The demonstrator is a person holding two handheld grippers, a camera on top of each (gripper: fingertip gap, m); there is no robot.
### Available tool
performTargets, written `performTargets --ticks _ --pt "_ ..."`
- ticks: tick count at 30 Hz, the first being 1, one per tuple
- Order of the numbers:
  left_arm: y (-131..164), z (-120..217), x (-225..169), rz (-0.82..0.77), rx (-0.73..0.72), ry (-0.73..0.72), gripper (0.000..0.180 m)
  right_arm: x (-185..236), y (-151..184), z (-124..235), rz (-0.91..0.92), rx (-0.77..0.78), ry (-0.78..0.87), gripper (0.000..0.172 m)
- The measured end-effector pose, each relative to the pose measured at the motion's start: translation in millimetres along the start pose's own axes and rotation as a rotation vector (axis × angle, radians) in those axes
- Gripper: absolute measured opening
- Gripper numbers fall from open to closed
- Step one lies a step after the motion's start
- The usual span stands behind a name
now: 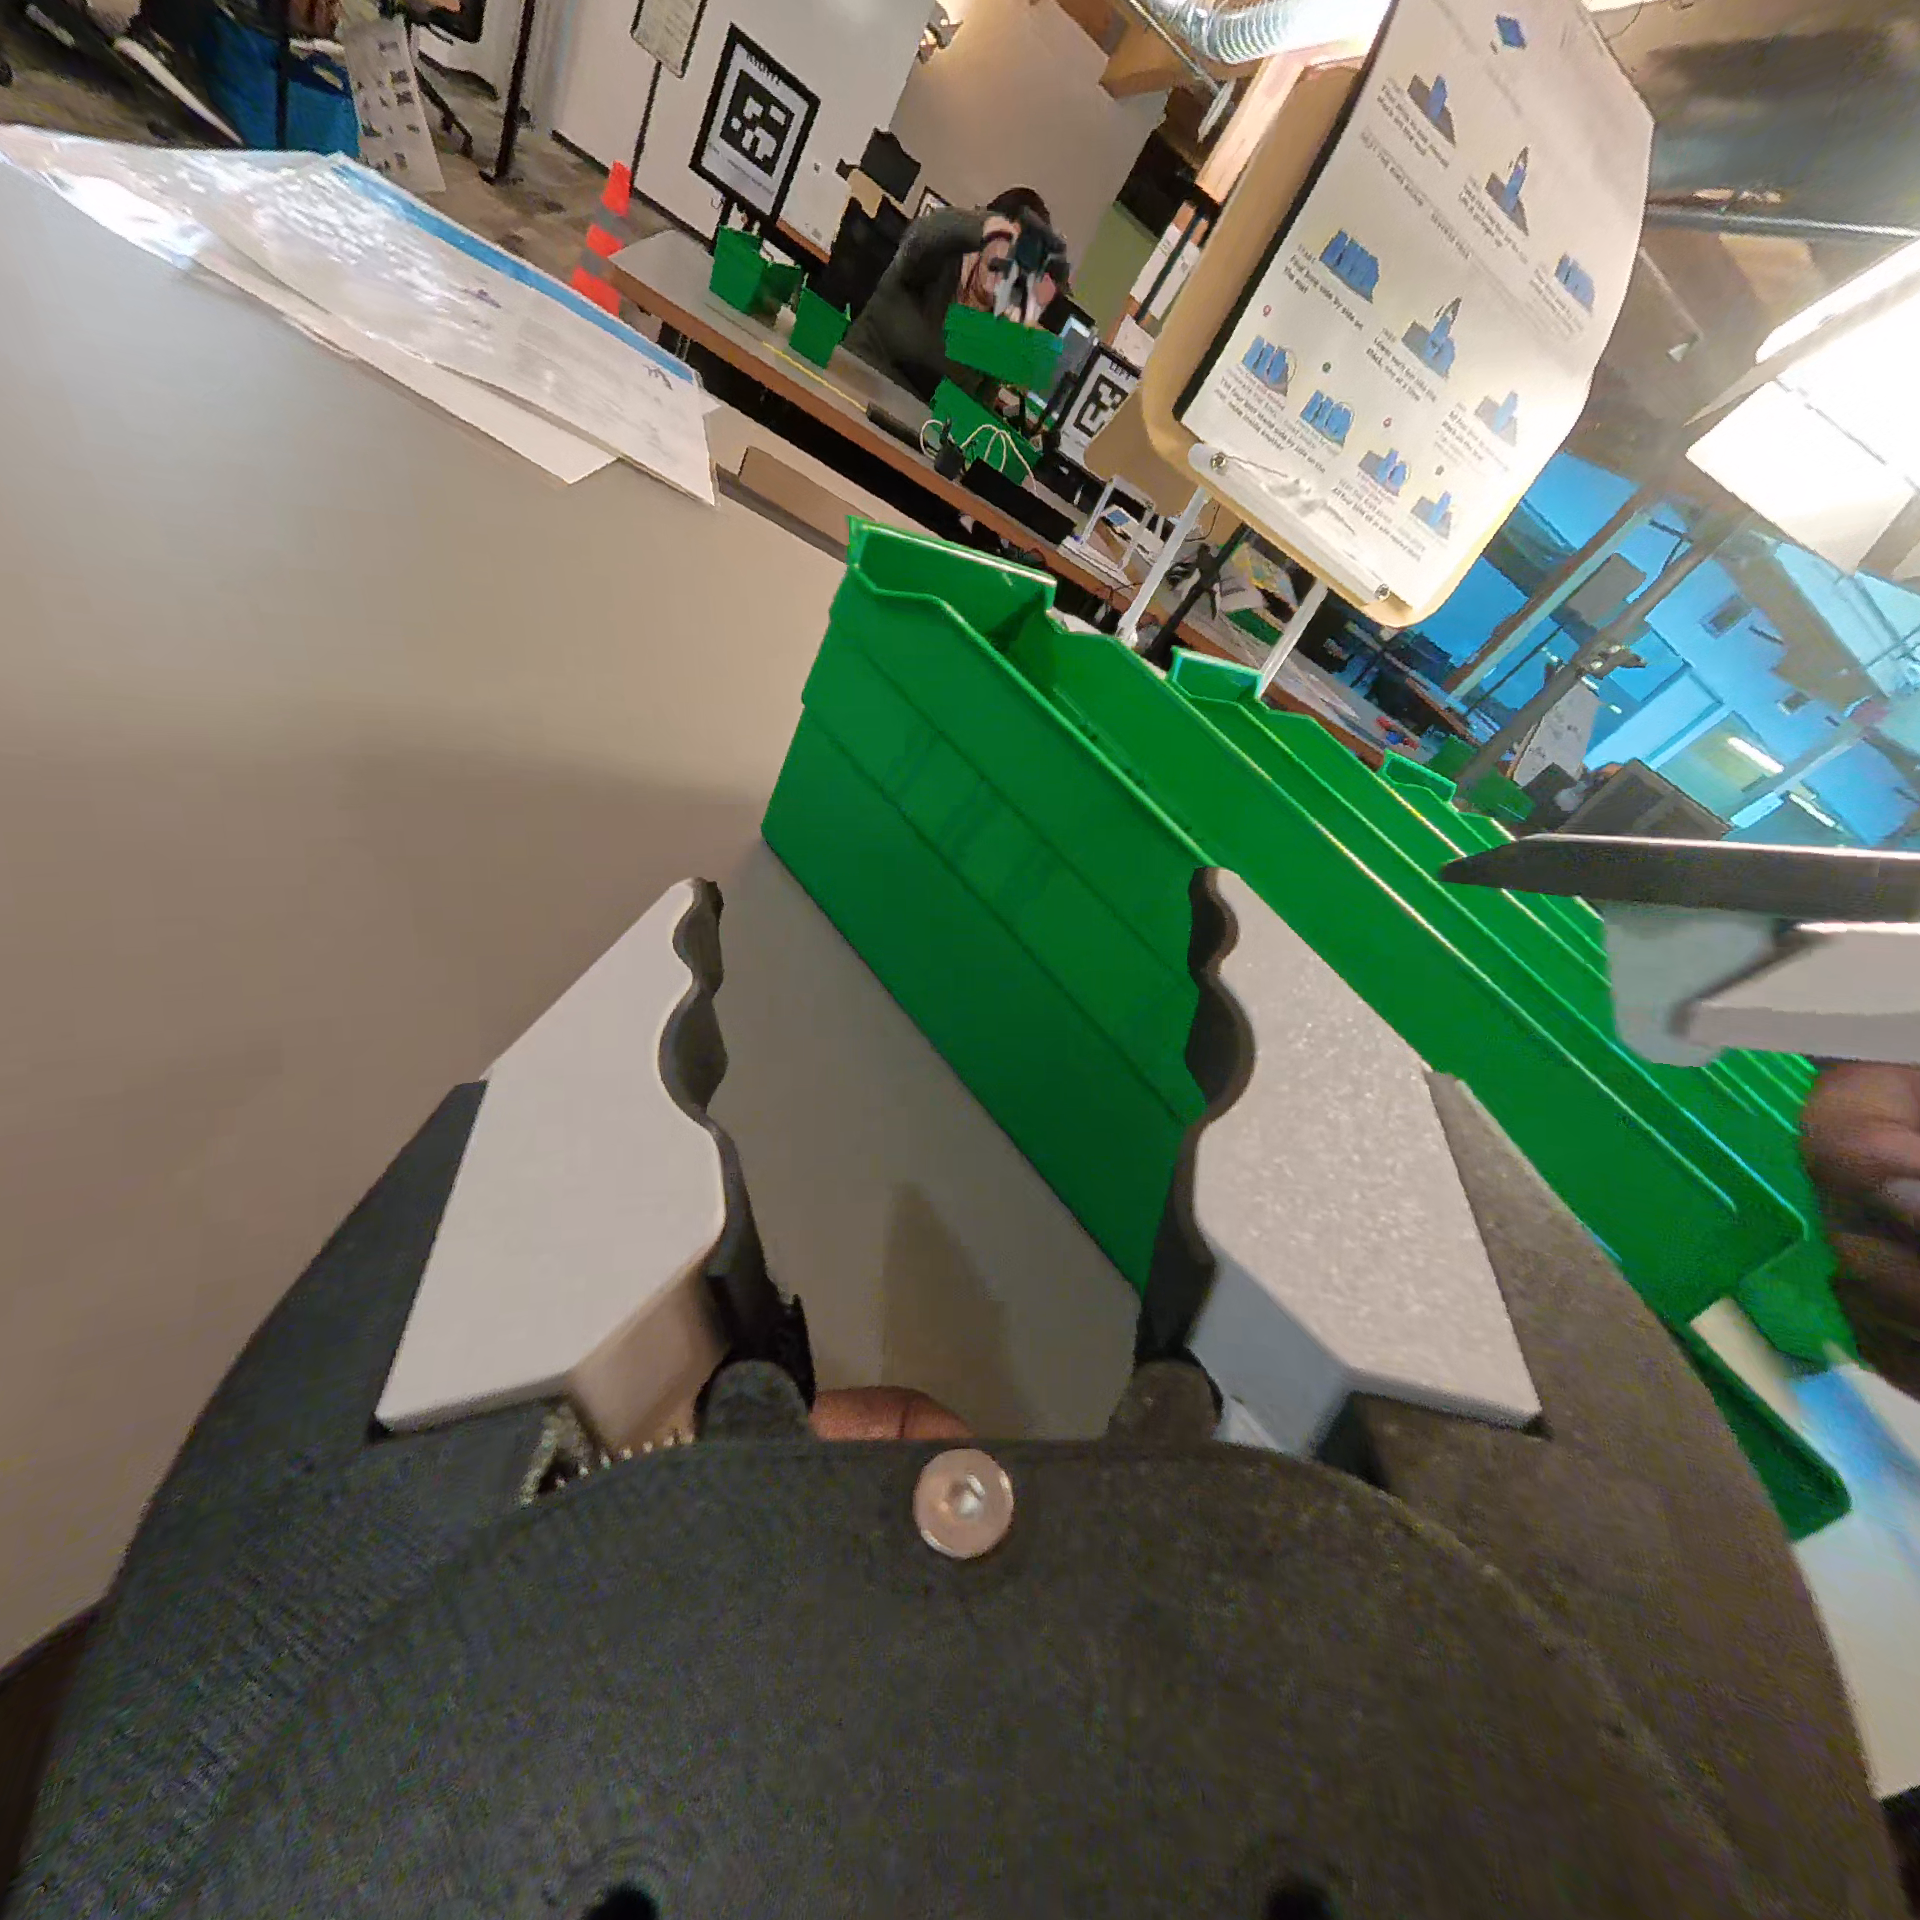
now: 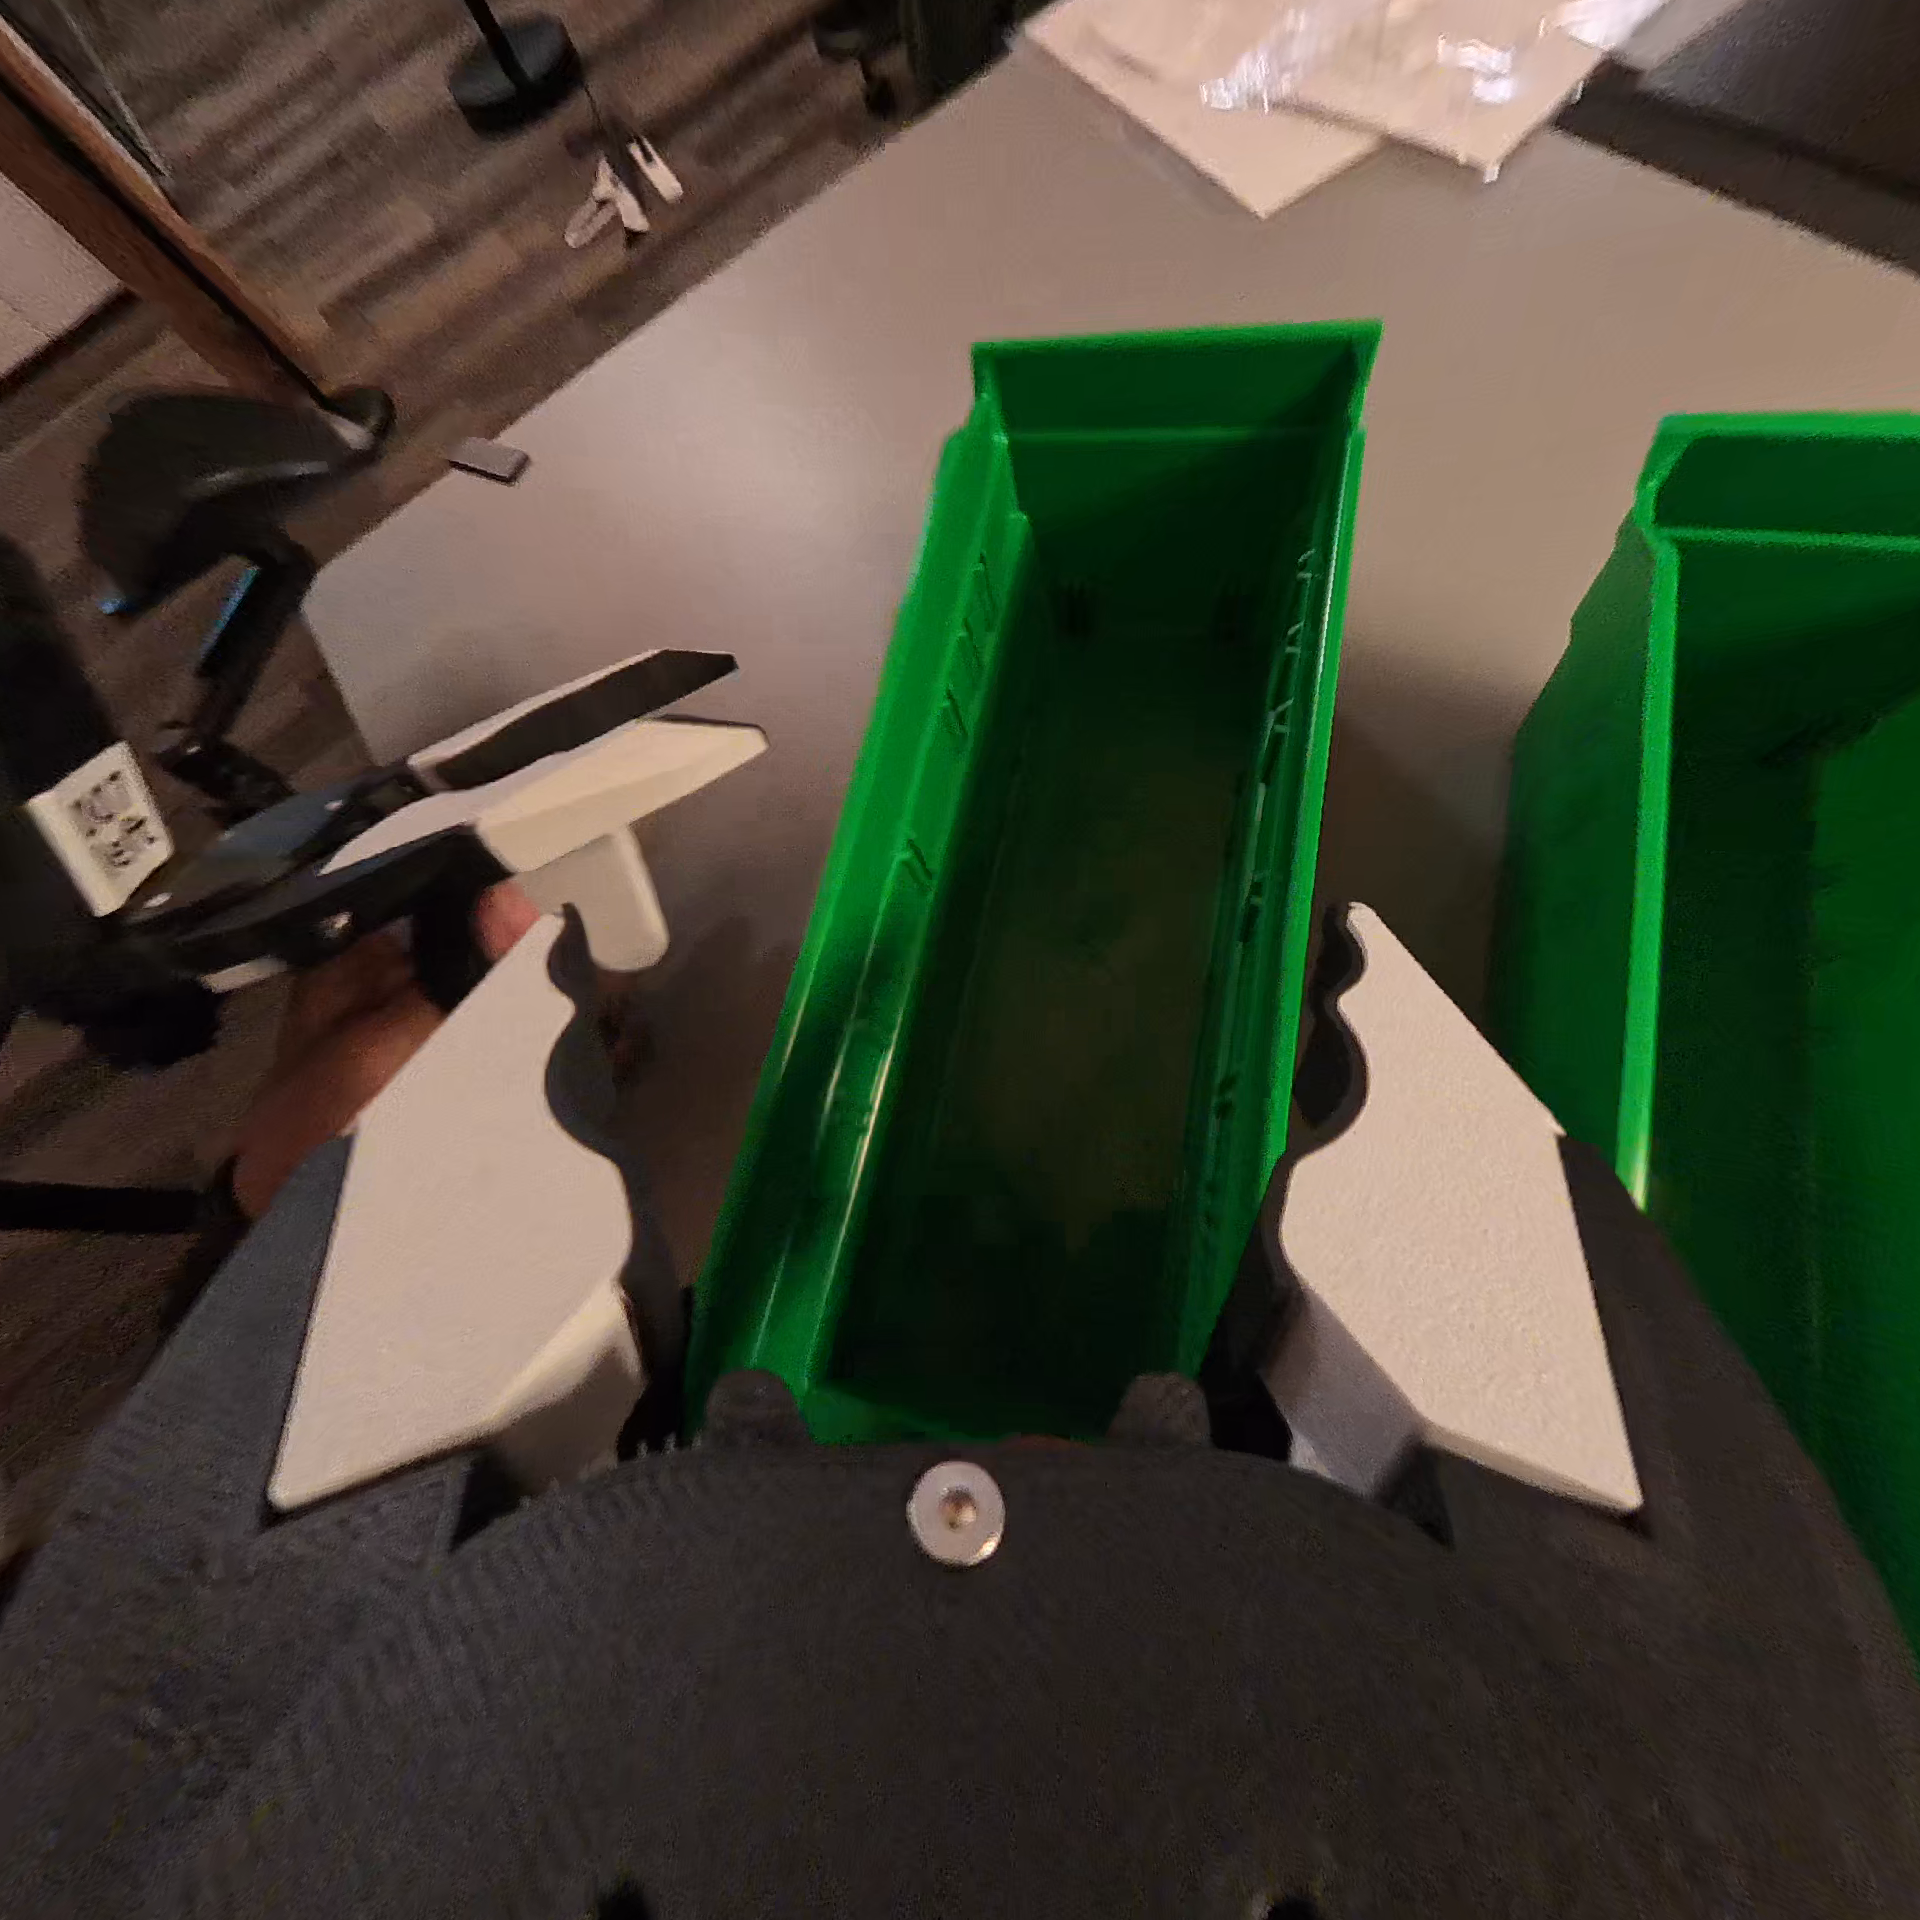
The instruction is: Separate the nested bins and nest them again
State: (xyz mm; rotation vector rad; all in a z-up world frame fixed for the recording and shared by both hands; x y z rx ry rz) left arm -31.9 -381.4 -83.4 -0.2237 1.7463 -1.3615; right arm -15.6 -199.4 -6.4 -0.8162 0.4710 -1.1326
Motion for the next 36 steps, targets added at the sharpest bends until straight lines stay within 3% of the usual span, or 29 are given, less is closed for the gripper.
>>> performTargets --ticks 9,15,19,22,27,29,31,36 --pt "-3 10 -56 -0.139 -0.02 0.097 0.09 -46 66 89 -0.002 -0.174 0.063 0.133" --pt "4 25 -130 -0.217 -0.024 0.228 0.086 -76 106 126 -0.097 -0.242 0.026 0.131" --pt "30 38 -200 -0.093 -0.202 0.467 0.072 -77 119 147 -0.216 -0.367 -0.126 0.131" --pt "59 30 -241 0.131 -0.396 0.709 0.068 -71 119 171 -0.369 -0.595 -0.34 0.127" --pt "119 -12 -289 0.494 -0.323 0.999 0.083 -88 134 207 -0.787 -1.018 -0.708 0.132" --pt "127 -17 -296 0.523 -0.334 1.014 0.085 -108 147 215 -0.891 -1.129 -0.724 0.132" --pt "134 -22 -303 0.453 -0.3 0.998 0.085 -123 160 222 -0.946 -1.222 -0.731 0.133" --pt "156 -29 -324 0.364 -0.214 1.004 0.1 -126 167 234 -0.922 -1.291 -0.735 0.135"
Point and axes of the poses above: each gripper's, where its closed fingertips meet, z back along the fingers, y out of its underside, x = y × z across the jaws, the point moved 8 cm from there along z, back along the fingers, and after that the axes turned 13 degrees about y, right-handed, at the moved point
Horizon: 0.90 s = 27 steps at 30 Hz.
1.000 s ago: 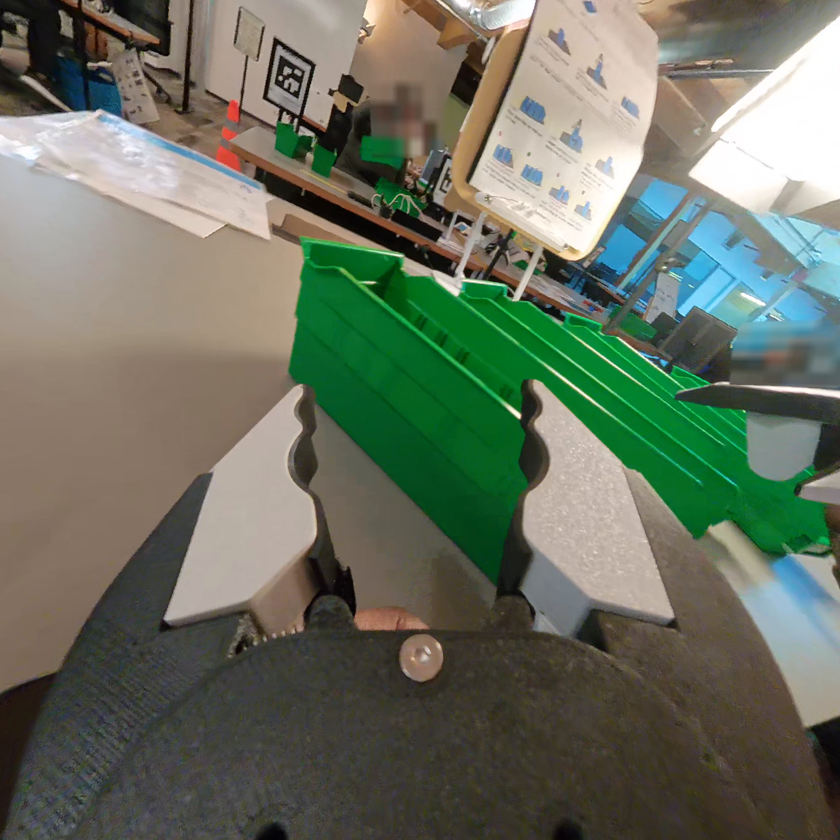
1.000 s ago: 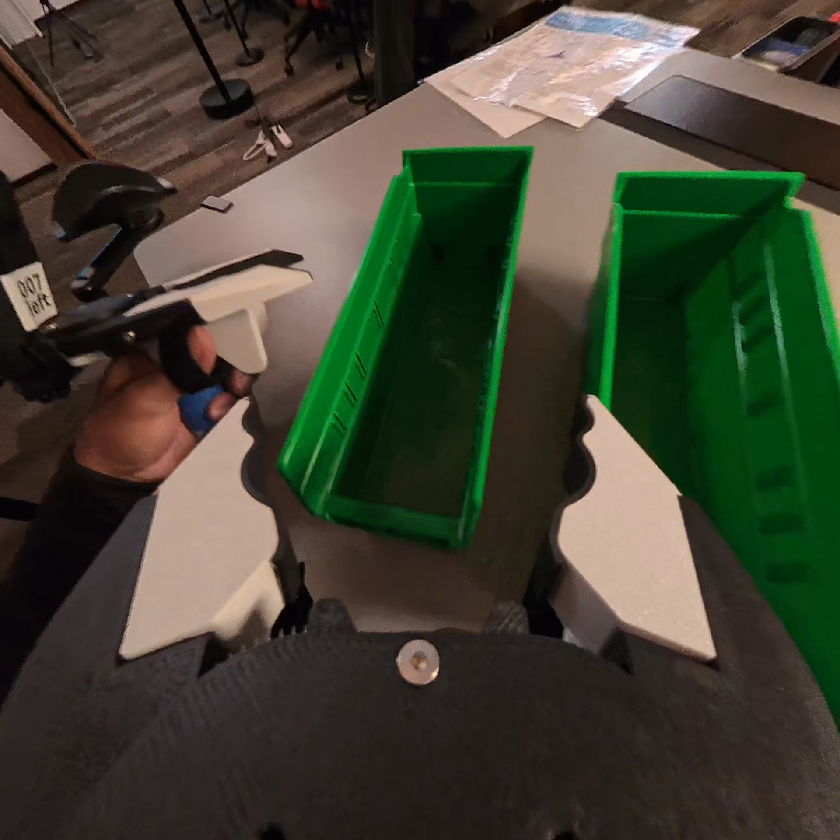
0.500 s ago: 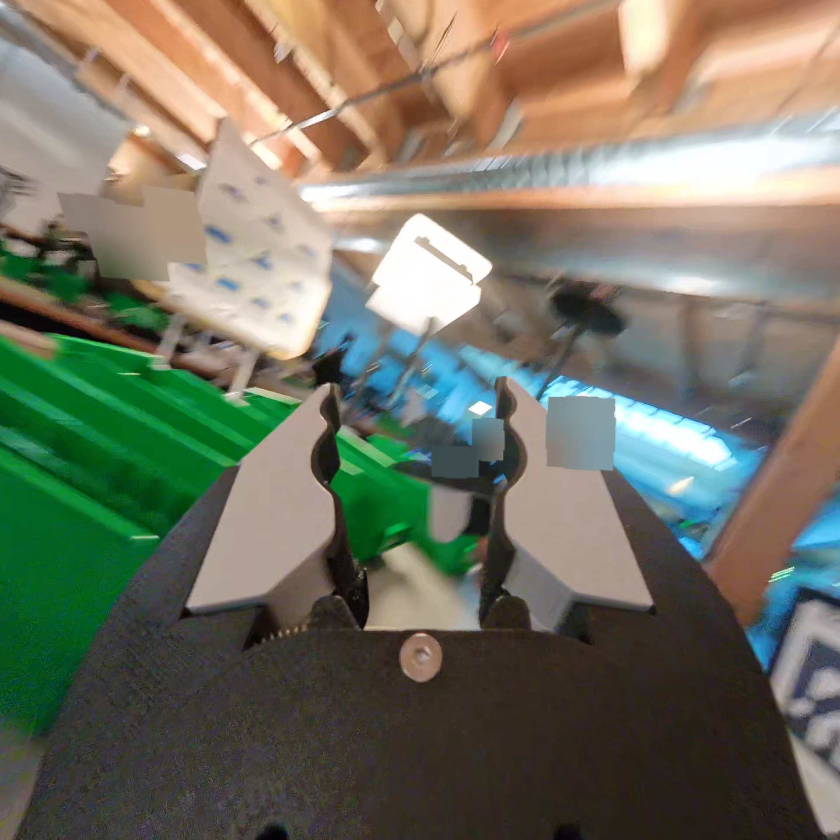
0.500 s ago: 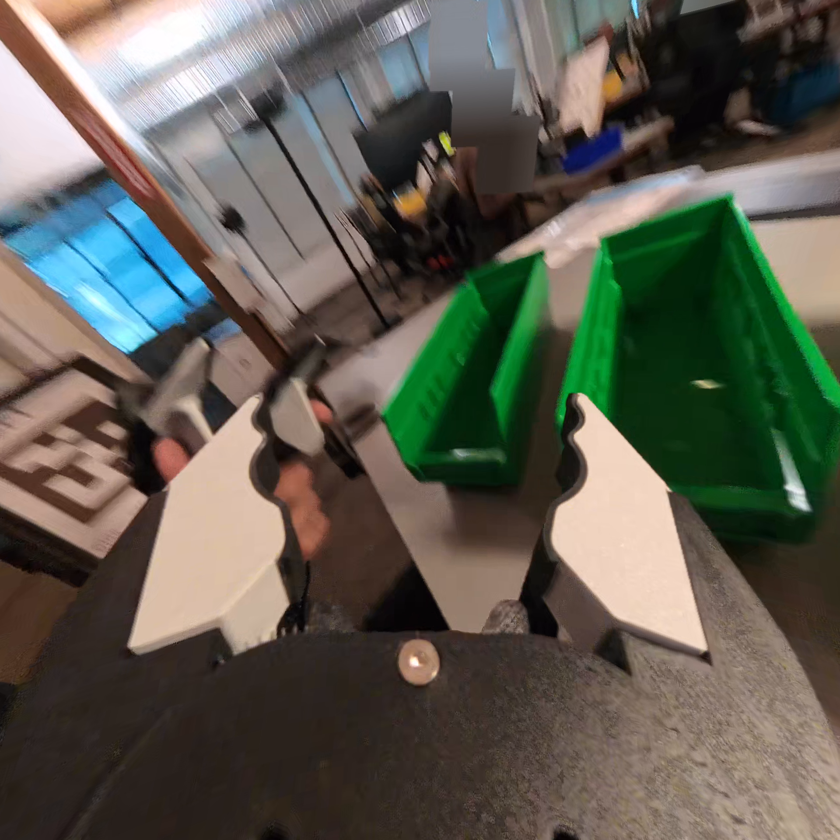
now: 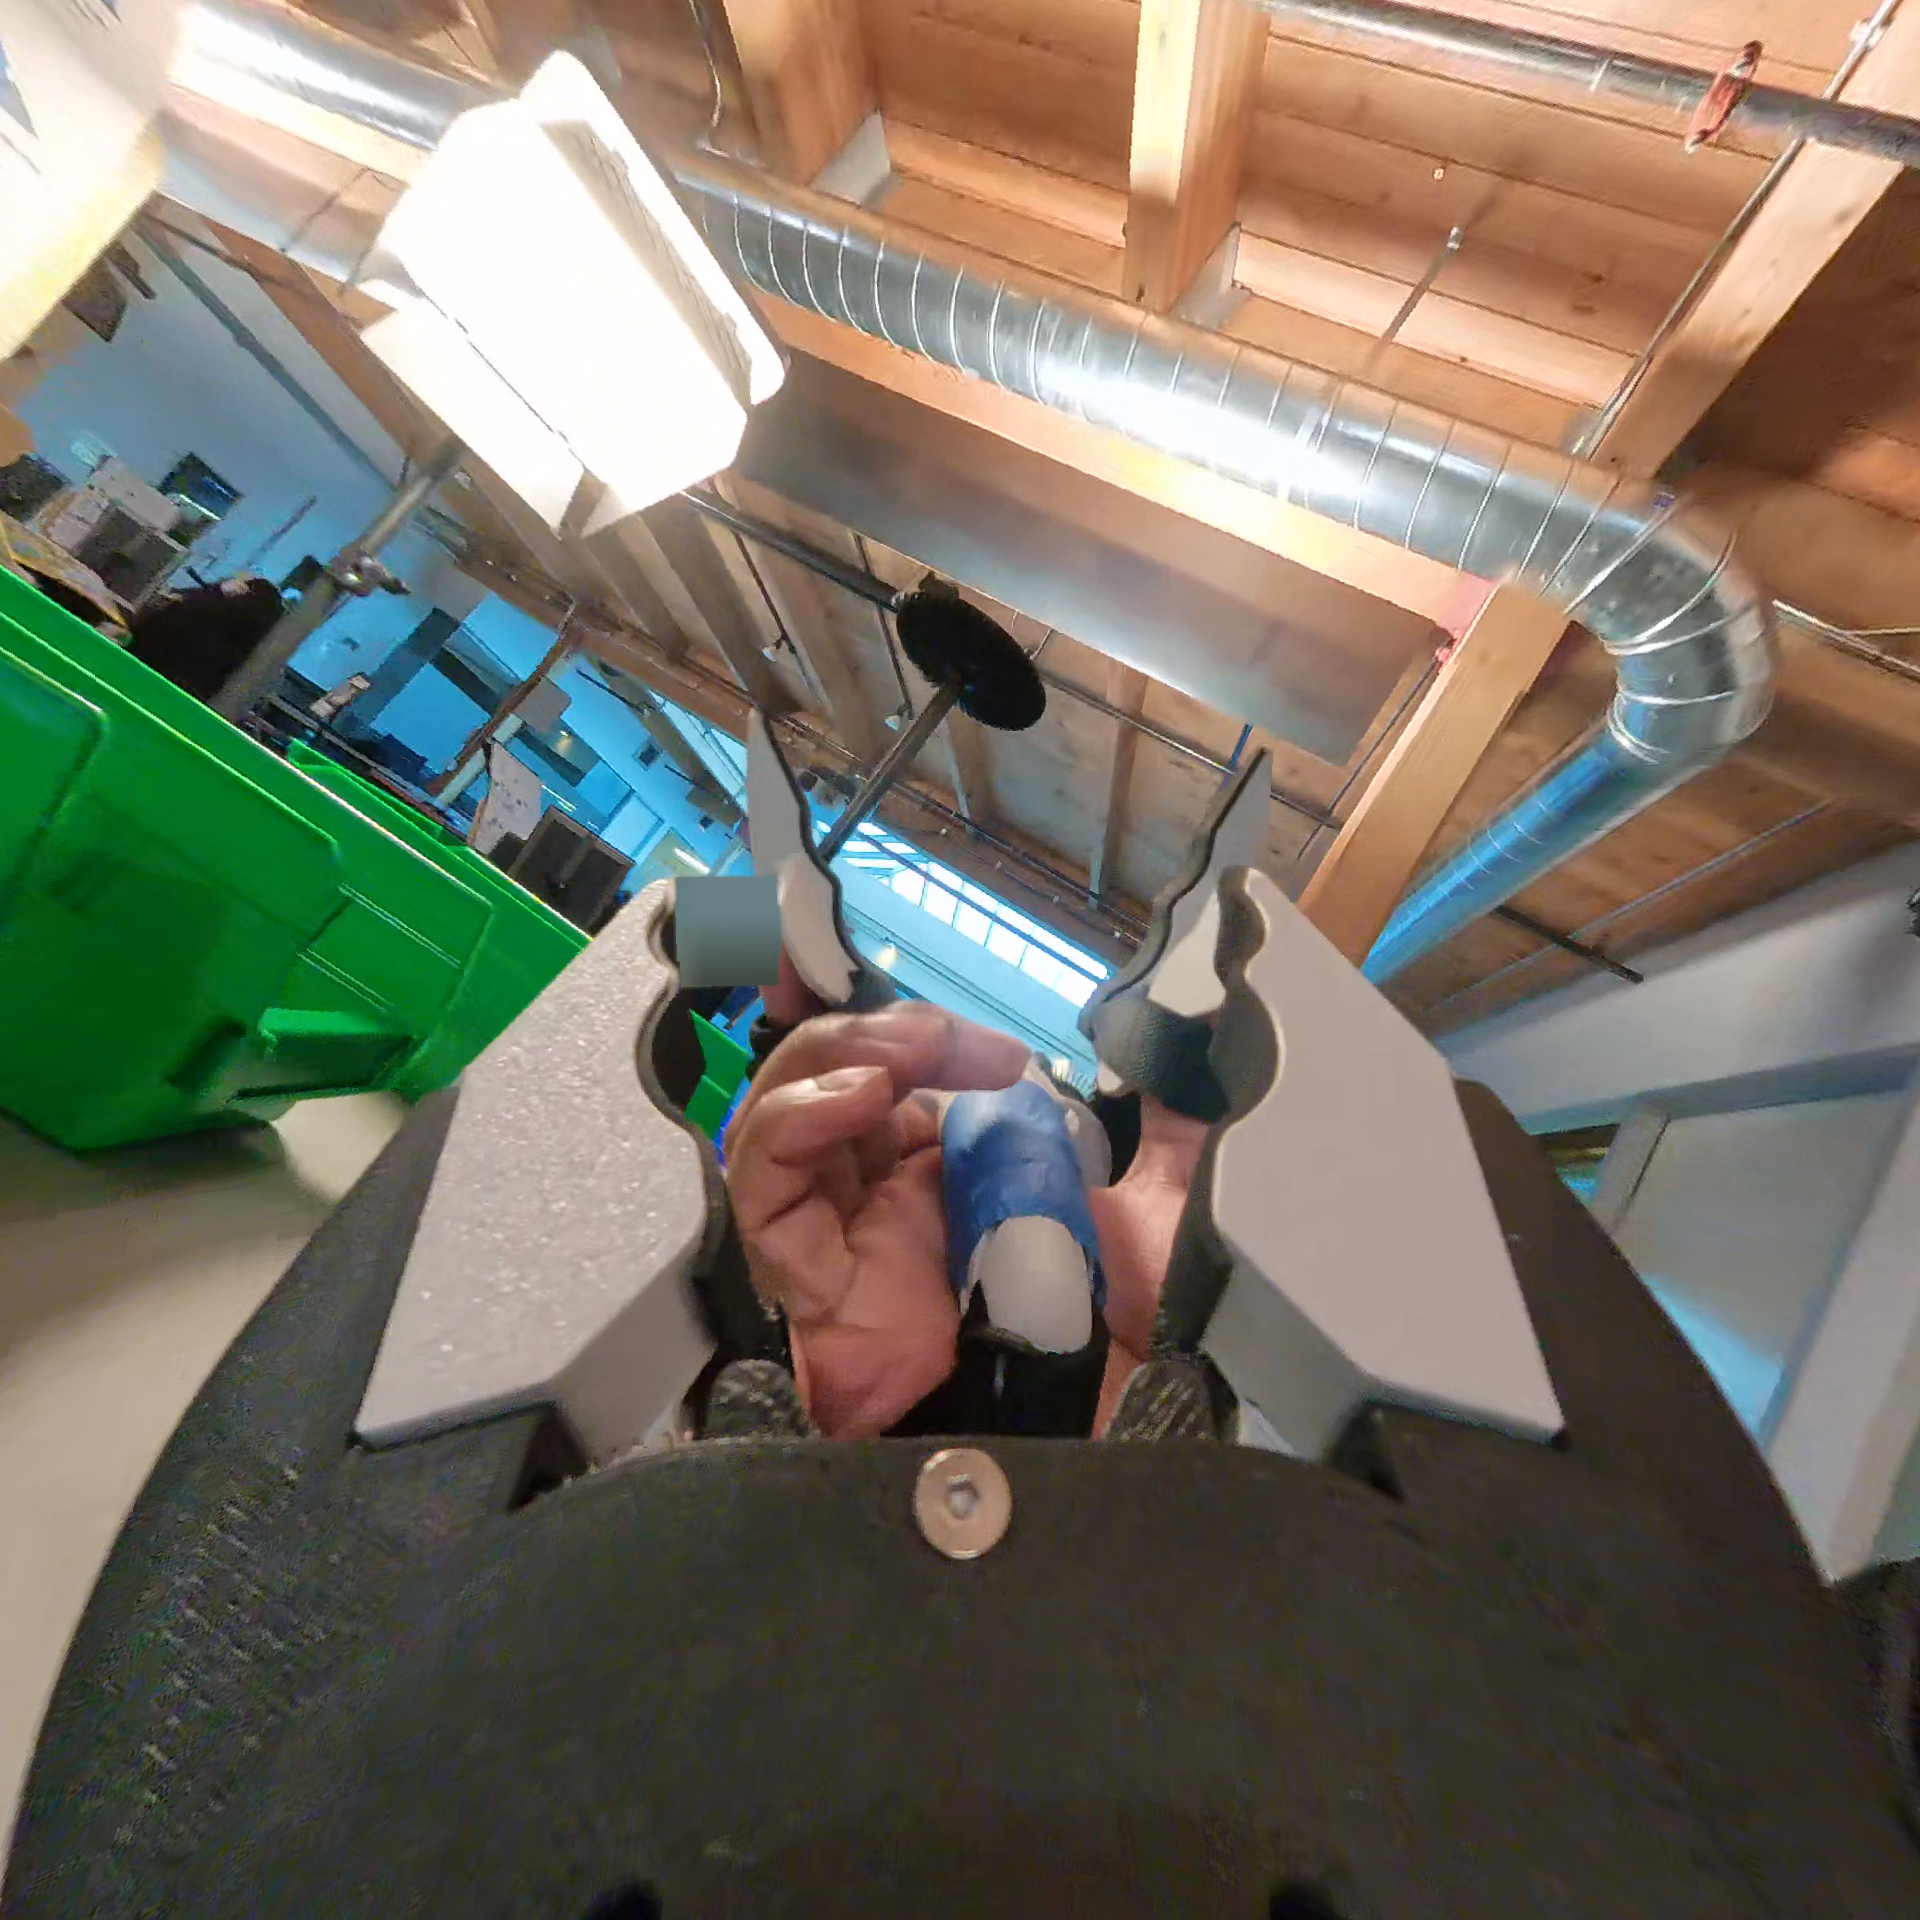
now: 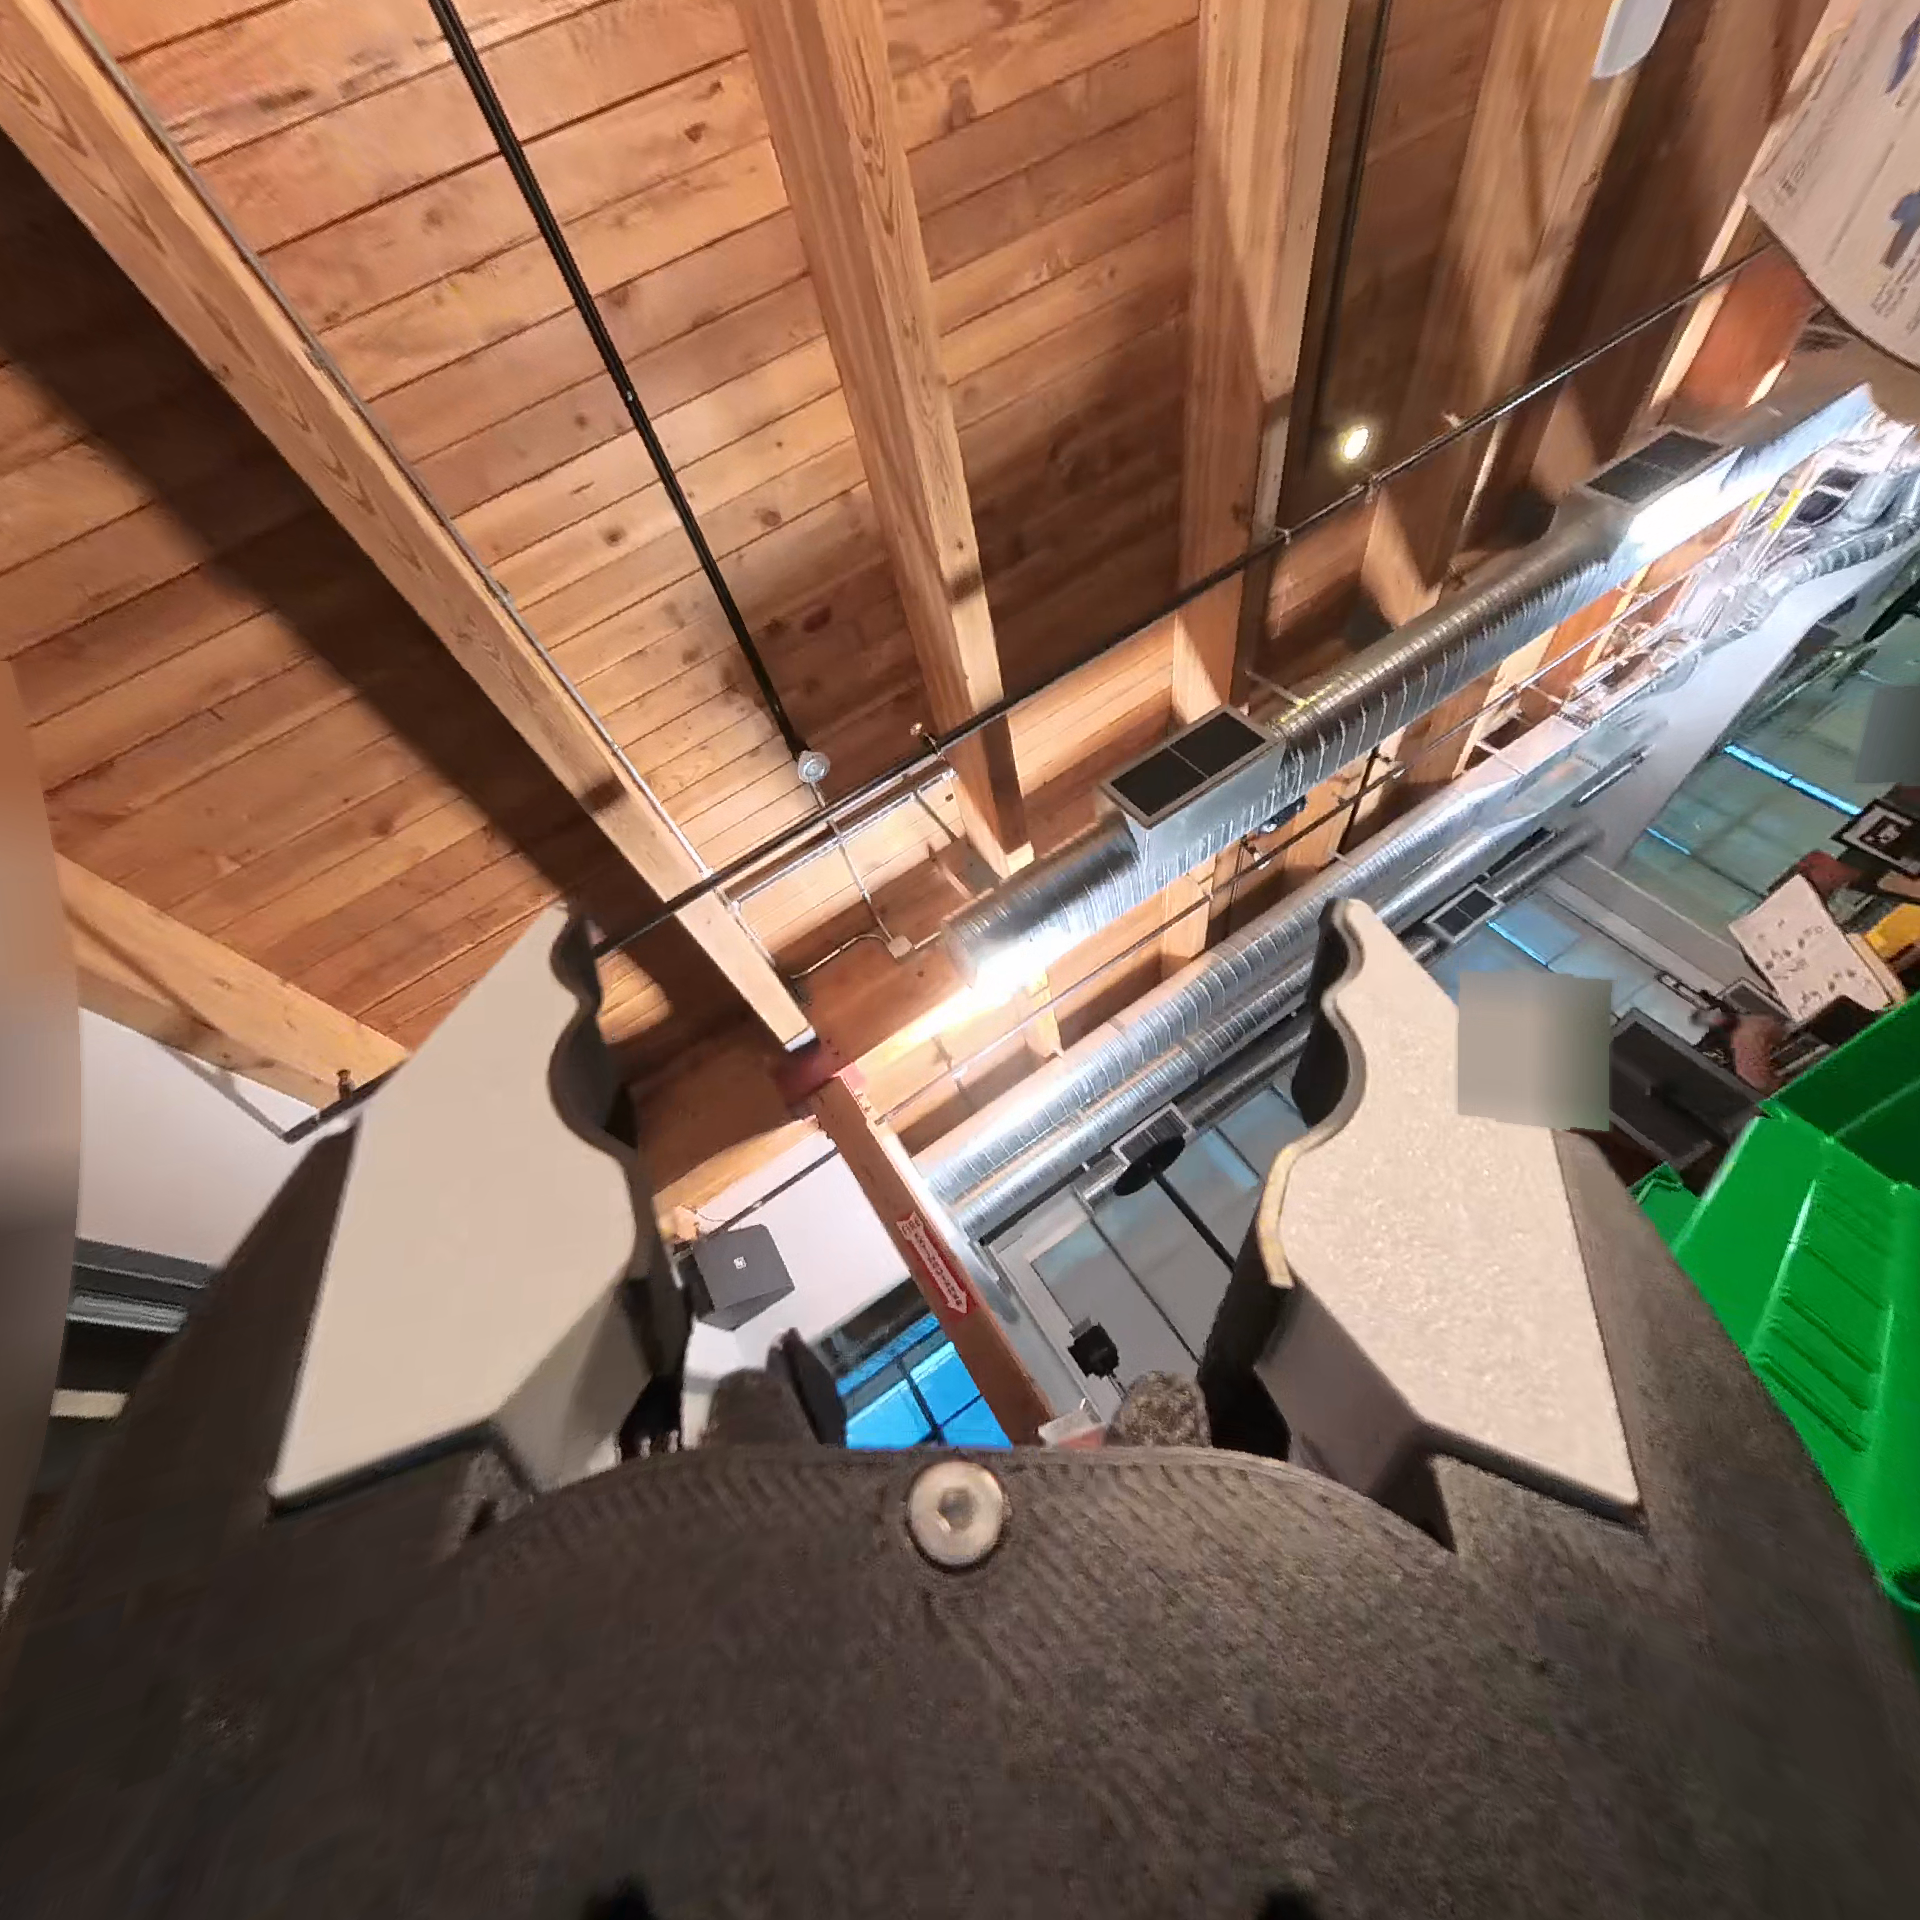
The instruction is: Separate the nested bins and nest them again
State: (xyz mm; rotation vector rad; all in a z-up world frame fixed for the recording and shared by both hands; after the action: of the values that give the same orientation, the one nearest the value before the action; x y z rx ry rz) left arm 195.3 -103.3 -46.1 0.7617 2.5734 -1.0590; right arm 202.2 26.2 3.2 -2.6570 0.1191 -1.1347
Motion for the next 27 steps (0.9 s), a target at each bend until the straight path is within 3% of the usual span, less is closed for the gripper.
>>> performTargets --ticks 7,10,12,17,18,20,23,25,27 --pt "7 -1 -1 0.135 0.0 0.112 0.1 13 6 -2 -0.028 0.068 -0.018 0.136" --pt "-12 12 -2 0.056 -0.021 0.059 0.099 9 0 -3 0.115 0.085 -0.008 0.127" --pt "-35 27 0 -0.098 -0.003 -0.098 0.096 -2 -11 4 0.216 0.082 0.088 0.123" --pt "-117 94 18 -0.708 0.199 -0.886 0.089 -34 -29 34 0.459 0.144 0.361 0.102" --pt "-129 105 21 -0.783 0.238 -0.986 0.09 -39 -32 40 0.498 0.151 0.405 0.099" --pt "-138 118 42 -0.756 0.379 -1.075 0.091 -46 -37 48 0.554 0.157 0.462 0.091" --pt "-132 134 79 -0.561 0.613 -1.157 0.093 -53 -42 54 0.621 0.178 0.512 0.081" --pt "-134 138 86 -0.502 0.65 -1.172 0.086 -56 -44 59 0.672 0.198 0.541 0.072" --pt "-140 138 85 -0.519 0.659 -1.171 0.072 -58 -45 64 0.685 0.22 0.534 0.046"
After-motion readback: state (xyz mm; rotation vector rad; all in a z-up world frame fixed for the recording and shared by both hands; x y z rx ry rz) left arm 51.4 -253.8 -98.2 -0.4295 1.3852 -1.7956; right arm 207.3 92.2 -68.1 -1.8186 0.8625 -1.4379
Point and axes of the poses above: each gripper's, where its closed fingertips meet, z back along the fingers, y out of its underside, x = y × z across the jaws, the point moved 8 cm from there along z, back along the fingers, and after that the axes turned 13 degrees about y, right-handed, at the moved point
